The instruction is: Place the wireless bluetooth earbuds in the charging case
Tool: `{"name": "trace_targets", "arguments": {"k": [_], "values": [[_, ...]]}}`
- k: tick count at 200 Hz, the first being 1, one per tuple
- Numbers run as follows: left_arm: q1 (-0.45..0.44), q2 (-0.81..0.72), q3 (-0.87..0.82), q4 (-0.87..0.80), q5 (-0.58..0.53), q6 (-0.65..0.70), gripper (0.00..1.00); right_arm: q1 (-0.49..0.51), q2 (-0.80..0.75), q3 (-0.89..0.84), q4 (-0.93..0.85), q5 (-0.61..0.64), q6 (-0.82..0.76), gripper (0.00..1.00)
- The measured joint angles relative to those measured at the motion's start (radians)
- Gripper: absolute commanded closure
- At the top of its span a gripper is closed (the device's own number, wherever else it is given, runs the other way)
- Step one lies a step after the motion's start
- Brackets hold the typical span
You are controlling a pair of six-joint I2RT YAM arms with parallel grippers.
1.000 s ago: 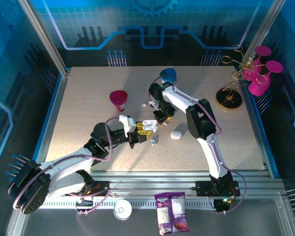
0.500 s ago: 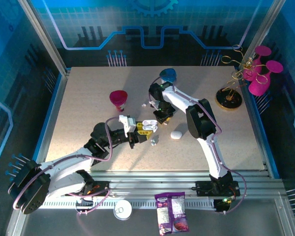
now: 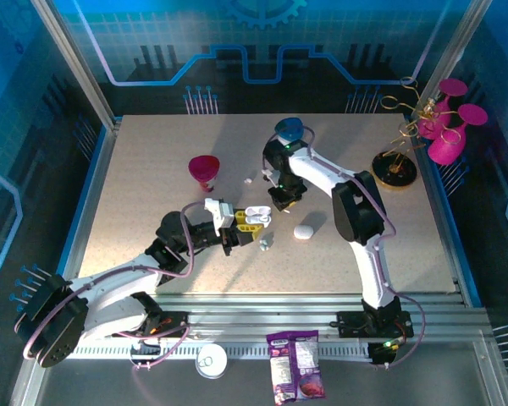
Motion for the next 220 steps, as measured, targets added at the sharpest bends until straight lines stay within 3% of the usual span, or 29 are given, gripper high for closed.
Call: {"name": "trace_targets", "arguments": {"k": [68,111,186,220], "values": [[-0.004,0.075,-0.019,0.058,-0.063,0.018,1.00,-0.056,-0.290,-0.174,0.091,-0.035,0.036,0.72],[-0.021,0.230,-0.015,0.192,-0.151,0.041,1.00,-0.055,-0.518,-0.288,0.187,-0.048,0.085,0.73],[-0.064,0.454,0.060,0.380,-0.339,0.043,1.00,-0.050,-0.848,-0.506,0.416,-0.062,0.184,0.74],[-0.083,0.509,0.101,0.421,-0.391,0.043,1.00,0.003,-0.961,-0.597,0.552,-0.078,0.223,0.74]]}}
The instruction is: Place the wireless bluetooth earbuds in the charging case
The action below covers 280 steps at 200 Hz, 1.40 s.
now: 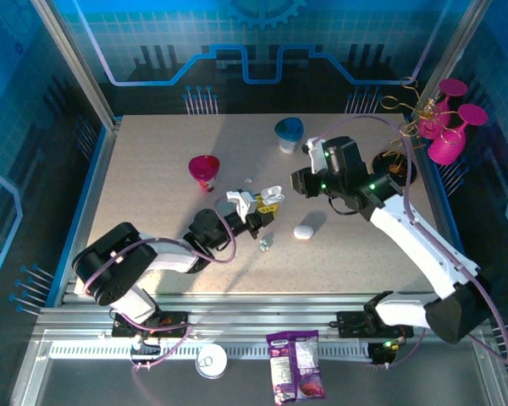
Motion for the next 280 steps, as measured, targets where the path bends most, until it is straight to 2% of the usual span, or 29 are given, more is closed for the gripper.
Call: {"name": "trace_targets", "arguments": {"k": [40,71,166,280], "values": [[-0.026,0.012,0.040,-0.009,-0.051,0.000,1.00,0.114,-0.084,-0.102,0.175,0.025,0.004,0.75],[-0.039,0.012,0.049,-0.015,-0.083,-0.025,1.00,0.154,-0.098,-0.143,0.270,0.030,0.007,0.75],[-0.046,-0.018,0.070,-0.068,-0.176,-0.066,1.00,0.175,-0.084,-0.166,0.344,0.011,0.022,0.75],[-0.047,-0.034,0.096,-0.104,-0.184,-0.100,1.00,0.176,-0.045,-0.177,0.386,-0.006,0.030,0.75]]}}
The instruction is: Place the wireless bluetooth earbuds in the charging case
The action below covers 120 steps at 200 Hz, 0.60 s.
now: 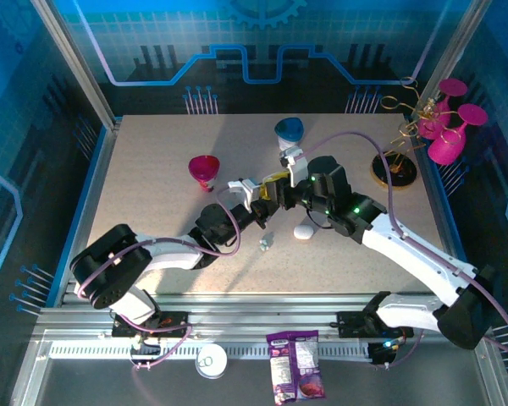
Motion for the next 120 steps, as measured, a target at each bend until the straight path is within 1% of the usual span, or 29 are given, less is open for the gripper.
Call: {"name": "trace_targets", "arguments": {"k": [92,120], "values": [[-0.004,-0.013,0.000,-0.031,-0.019,-0.006,1.00,0.000,-0.007,-0.025,0.017,-0.013,0.030,0.76],[-0.006,-0.029,0.000,-0.047,-0.019,-0.006,1.00,0.000,-0.011,-0.025,0.014,0.002,0.034,0.73]]}}
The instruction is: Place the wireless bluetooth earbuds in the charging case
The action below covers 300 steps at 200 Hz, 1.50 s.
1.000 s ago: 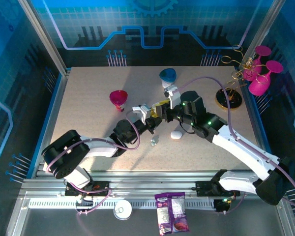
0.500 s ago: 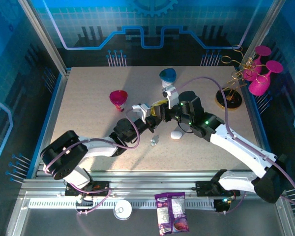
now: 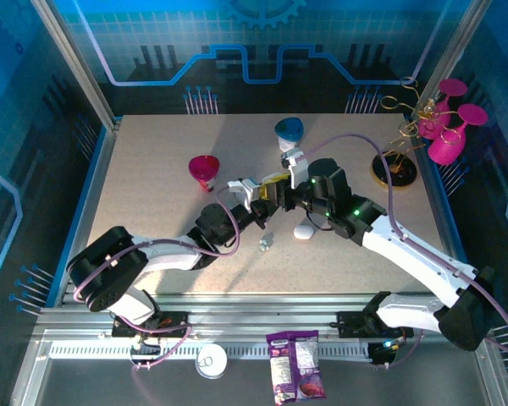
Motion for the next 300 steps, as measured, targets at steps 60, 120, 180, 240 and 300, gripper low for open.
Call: {"name": "trace_targets", "arguments": {"k": [60,120,180,240,300], "values": [[0.000,-0.011,0.000,-0.017,-0.003,0.000,1.00,0.005,-0.014,0.000,-0.020,0.015,-0.008,0.62],[0.000,-0.011,0.000,-0.014,-0.003,0.000,1.00,0.005,-0.031,0.019,-0.063,0.027,-0.020,0.51],[0.001,-0.016,-0.008,0.026,0.072,0.050,1.00,-0.029,-0.095,0.041,-0.092,0.021,-0.013,0.28],[0.021,-0.037,-0.055,0.030,0.256,0.130,1.00,-0.148,-0.076,0.143,-0.227,-0.035,0.033,0.26],[0.026,-0.074,-0.057,0.021,0.340,0.173,1.00,-0.189,0.058,0.289,-0.467,-0.085,0.020,0.26]]}}
